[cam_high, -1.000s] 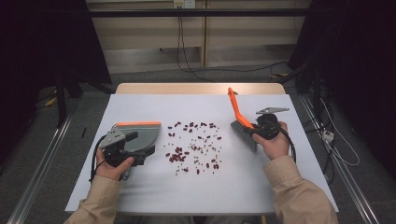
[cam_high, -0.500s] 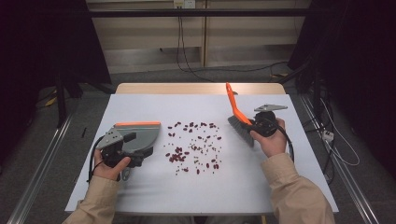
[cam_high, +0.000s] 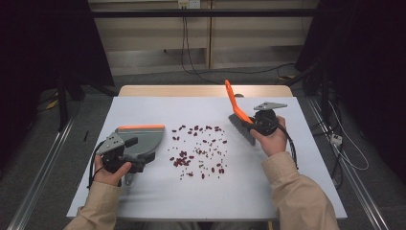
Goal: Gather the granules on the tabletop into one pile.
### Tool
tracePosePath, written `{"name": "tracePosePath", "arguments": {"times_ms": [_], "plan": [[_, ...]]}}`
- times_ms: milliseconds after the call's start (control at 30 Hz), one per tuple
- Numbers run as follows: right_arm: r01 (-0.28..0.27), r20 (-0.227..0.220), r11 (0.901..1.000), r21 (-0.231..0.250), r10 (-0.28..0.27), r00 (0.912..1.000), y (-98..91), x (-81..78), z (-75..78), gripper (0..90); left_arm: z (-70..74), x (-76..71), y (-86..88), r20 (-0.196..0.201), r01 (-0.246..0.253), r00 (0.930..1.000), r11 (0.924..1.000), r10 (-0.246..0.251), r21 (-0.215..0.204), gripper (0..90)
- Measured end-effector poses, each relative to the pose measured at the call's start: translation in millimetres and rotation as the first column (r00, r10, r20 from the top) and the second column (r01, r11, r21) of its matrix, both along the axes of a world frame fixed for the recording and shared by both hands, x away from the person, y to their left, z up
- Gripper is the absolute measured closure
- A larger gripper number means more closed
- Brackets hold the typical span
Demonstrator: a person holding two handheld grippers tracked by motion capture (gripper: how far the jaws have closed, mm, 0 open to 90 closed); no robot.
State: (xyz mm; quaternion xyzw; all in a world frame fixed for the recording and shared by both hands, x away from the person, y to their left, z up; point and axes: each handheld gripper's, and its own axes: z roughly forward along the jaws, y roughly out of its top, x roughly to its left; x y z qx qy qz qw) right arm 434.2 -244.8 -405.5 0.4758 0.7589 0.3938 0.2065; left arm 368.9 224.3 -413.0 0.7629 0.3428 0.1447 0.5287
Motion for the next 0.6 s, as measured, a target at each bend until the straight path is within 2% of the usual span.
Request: {"name": "tracePosePath", "arguments": {"times_ms": [267,467,600], "plan": [[-0.028,0.044,0.9993,-0.026,0.029,0.9986,11.2,7.6,-3.7,71.3,-1.8,-1.6,5.1,-0.003,-0.005,1.0000,0.9999,0.005,-0.010,5.2],[-0.049,0.079,0.9961,-0.074,0.055,0.9954,16.4,24.6,-9.1,71.3,-3.6,-0.4,2.3,-0.008,-0.004,1.0000,0.9999,0.004,-0.013,5.2],[-0.058,0.091,0.9956,-0.074,0.065,0.9937,20.6,35.2,-14.5,71.3,-4.2,0.1,2.0,-0.009,-0.002,1.0000,1.0000,0.002,-0.003,5.2]]}}
